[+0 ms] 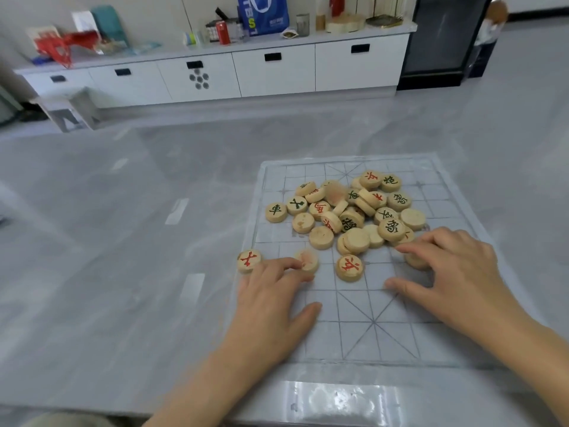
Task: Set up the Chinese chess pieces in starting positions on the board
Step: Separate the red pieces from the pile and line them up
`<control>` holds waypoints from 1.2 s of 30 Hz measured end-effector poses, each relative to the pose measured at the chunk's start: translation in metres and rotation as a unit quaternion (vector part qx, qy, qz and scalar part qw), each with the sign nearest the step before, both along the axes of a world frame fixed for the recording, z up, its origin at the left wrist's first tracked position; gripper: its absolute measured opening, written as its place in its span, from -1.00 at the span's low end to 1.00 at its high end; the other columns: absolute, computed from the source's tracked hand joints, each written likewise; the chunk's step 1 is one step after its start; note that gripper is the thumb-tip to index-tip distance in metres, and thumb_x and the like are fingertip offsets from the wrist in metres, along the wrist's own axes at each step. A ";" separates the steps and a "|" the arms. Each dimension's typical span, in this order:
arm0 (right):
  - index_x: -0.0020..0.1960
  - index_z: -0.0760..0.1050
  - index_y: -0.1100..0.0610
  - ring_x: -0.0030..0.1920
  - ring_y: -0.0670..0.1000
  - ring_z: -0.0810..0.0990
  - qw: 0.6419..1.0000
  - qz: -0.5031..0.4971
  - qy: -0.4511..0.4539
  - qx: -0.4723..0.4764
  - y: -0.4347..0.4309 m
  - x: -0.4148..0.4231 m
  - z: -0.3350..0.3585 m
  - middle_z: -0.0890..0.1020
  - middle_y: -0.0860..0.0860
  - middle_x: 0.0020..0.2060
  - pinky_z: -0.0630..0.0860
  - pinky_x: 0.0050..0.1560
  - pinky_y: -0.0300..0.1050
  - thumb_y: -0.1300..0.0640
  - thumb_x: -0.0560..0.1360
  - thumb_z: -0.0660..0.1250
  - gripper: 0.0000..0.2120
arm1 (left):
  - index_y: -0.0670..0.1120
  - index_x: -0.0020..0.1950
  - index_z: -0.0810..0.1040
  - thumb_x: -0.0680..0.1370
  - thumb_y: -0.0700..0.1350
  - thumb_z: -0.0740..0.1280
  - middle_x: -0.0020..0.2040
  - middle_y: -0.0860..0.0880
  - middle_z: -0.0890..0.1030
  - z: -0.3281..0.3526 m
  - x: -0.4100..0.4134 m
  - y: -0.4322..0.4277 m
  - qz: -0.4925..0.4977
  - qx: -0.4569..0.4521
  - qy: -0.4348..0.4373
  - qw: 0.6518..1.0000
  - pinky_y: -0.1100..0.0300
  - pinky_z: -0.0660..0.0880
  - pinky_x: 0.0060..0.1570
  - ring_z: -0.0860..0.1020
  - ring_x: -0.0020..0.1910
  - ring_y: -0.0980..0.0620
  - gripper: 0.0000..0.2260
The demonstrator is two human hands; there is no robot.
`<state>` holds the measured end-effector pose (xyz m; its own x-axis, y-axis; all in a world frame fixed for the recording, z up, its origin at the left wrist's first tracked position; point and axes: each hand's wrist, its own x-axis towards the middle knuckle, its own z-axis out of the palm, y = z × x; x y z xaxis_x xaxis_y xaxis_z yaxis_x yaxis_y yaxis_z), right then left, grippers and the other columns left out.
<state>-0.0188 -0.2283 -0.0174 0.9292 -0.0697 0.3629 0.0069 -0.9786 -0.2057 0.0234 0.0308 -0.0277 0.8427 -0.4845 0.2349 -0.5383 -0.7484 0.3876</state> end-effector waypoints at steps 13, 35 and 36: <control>-0.02 0.62 0.04 -0.12 0.13 0.54 0.999 0.011 0.005 -0.049 0.001 0.005 0.000 0.58 -0.01 -0.13 0.33 -0.11 0.00 -0.35 0.27 0.10 -0.41 | -0.02 0.29 0.46 0.46 -0.07 0.36 0.17 0.00 0.51 0.004 0.040 0.029 0.220 -0.059 0.086 0.970 0.11 0.36 0.17 0.43 0.18 -0.02 -0.61; -0.01 0.60 0.02 -0.07 0.08 0.54 0.999 0.021 0.018 -0.039 0.005 0.002 -0.004 0.57 -0.03 -0.10 0.39 -0.07 0.03 -0.30 0.33 0.09 -0.48 | -0.01 -0.06 0.54 0.31 0.40 0.19 -0.01 0.05 0.52 0.006 0.004 -0.070 0.070 0.050 -0.095 0.992 0.15 0.40 -0.13 0.46 -0.04 0.02 -0.48; 0.00 0.59 0.01 -0.06 0.08 0.54 0.999 0.022 0.019 -0.037 0.005 0.002 -0.004 0.57 -0.04 -0.09 0.39 -0.07 0.03 -0.30 0.33 0.10 -0.48 | -0.02 -0.09 0.54 0.30 0.42 0.18 -0.01 0.04 0.52 0.005 0.005 -0.074 0.084 0.070 -0.100 0.989 0.14 0.40 -0.14 0.46 -0.04 0.01 -0.46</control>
<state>-0.0171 -0.2234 -0.0211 0.9438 -0.0023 0.3306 0.0443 -0.9901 -0.1333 0.0282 -0.0434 -0.0230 0.8575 -0.3803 0.3466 -0.4568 -0.8727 0.1724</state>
